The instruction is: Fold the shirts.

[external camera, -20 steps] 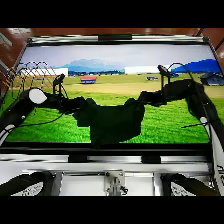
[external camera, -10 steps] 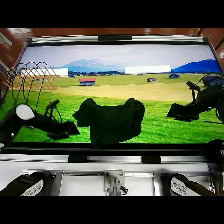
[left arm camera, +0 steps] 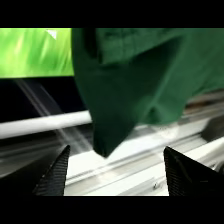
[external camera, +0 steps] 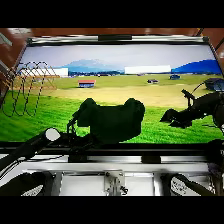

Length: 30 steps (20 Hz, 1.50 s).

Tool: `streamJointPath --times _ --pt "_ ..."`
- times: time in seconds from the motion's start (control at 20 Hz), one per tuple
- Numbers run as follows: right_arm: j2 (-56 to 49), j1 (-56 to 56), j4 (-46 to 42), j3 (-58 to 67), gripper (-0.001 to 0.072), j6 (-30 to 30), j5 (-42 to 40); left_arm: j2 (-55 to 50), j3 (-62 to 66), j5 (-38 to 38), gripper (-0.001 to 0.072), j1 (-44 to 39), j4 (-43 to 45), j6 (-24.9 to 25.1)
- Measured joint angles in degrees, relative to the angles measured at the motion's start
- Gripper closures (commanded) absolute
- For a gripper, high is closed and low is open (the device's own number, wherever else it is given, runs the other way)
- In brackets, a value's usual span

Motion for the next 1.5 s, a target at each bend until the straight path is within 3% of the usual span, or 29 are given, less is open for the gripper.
streamJointPath --times 0.05,0.1,0.2,0.3,0.35,0.8,0.85,0.9,0.95,1.25,1.5 --pt "0.00 -0.02 0.83 -0.26 0.0039 -0.48 -0.39 -0.94 -0.13 1.44 0.0105 -0.83 -1.75 -0.09" --pt "0.00 -0.02 1.75 -0.70 0.0040 -0.98 -0.66 -1.75 -0.24 2.62 0.0144 -1.51 -2.80 -0.07" --pt "-0.02 0.22 2.89 -1.95 0.0040 -1.55 -0.57 -2.69 -0.39 5.35 0.0298 -2.23 -3.56 -0.07" --pt "-0.55 2.08 3.63 -3.45 0.0040 -1.92 0.15 -3.34 -0.20 7.89 0.0595 -2.54 -3.52 0.00" --pt "-1.11 3.69 3.74 -4.07 0.0039 -2.14 0.83 -3.54 0.00 8.68 0.0657 -2.54 -2.95 0.11" --pt "-9.84 21.27 5.77 -5.42 0.0042 -1.31 12.57 -3.48 2.80 7.19 0.0671 -2.82 -4.28 4.20" --pt "-10.23 22.45 6.67 -5.40 0.0110 -1.27 13.70 -3.21 2.95 7.10 0.0672 -2.82 -4.42 4.66" --pt "-10.43 23.47 6.71 -5.40 0.0345 -1.33 14.99 -2.97 3.15 6.91 0.0672 -2.82 -4.42 5.09" --pt "-10.88 24.44 6.58 -5.46 0.0639 -1.38 16.63 -2.60 3.43 6.88 0.0672 -2.82 -4.42 5.42" --pt "-7.76 26.36 6.16 0.04 0.0645 -3.58 16.44 2.45 11.43 5.62 0.0673 -2.67 1.05 7.30" --pt "4.92 26.47 5.14 19.43 0.0645 -9.44 17.92 11.69 33.81 2.73 0.0672 -1.36 13.75 10.71"
